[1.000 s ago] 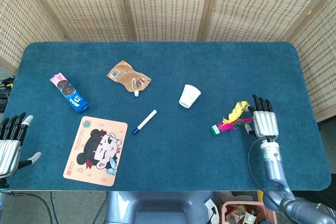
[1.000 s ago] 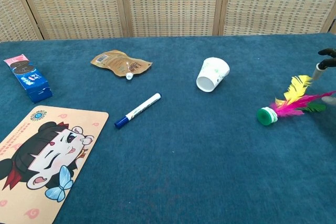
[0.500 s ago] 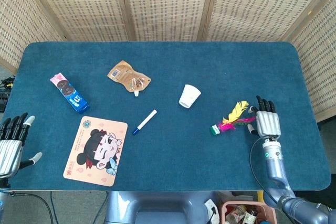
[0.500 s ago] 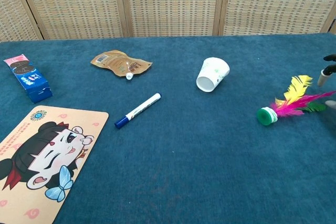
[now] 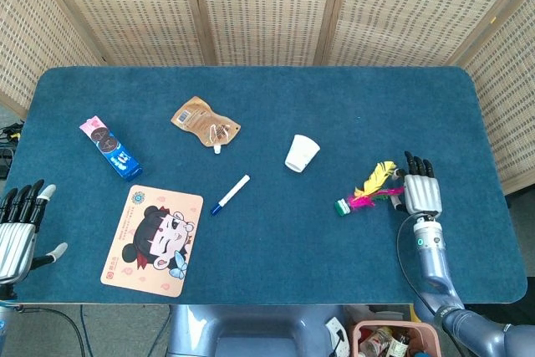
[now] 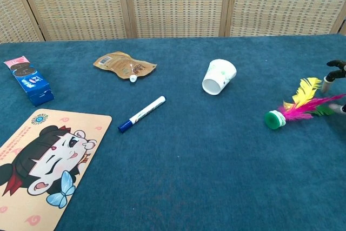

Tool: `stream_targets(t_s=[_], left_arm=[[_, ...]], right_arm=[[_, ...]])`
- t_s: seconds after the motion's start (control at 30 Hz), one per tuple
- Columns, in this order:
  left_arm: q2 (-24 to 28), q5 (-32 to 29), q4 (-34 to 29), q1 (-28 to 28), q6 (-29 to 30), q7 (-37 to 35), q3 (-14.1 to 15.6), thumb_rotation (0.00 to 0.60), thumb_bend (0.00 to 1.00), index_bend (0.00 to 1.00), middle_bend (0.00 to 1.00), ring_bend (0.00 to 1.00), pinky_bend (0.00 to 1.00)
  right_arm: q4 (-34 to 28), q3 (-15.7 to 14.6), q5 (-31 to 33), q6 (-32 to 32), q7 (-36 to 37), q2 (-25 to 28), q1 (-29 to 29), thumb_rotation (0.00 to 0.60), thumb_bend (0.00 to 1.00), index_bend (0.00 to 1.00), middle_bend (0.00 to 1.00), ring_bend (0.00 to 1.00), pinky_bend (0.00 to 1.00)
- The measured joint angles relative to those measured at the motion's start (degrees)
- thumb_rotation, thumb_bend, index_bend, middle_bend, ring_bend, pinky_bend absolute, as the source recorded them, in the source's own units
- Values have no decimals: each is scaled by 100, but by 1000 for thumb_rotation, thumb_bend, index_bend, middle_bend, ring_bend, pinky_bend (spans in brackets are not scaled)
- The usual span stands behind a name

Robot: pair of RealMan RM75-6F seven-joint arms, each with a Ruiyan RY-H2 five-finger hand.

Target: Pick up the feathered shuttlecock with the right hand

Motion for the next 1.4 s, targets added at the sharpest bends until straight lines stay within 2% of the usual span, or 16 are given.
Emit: stream_targets(t_s=[0.43, 0.67, 0.9, 1.23, 1.4], left_arm=[[-1, -3, -2, -12, -28, 9, 11, 600, 155, 0, 0, 0, 0], [13, 23, -26, -6, -9, 8, 23, 600, 155, 0, 0, 0, 0], [25, 4, -22, 2, 0, -30, 13, 600, 155, 0, 0, 0, 0], [32, -4, -17, -8, -19, -42, 13, 600, 155, 0, 0, 0, 0], [41, 15, -33, -1, 3, -43, 17, 600, 155, 0, 0, 0, 0]], right_arm=[[-117, 14, -11, 166, -45, 18, -17, 600, 355, 415, 27, 0, 3], [-292, 72, 37, 233, -102, 132, -29, 600, 355, 454, 58, 0, 14], [-196, 40, 125, 44, -149, 64, 16, 600, 355, 462, 67, 0, 17], [-150, 46, 110, 140, -155, -17, 39, 600, 357, 529, 124, 0, 46], [-157, 31, 111, 145, -172, -24, 30, 600, 398, 538, 128, 0, 50]])
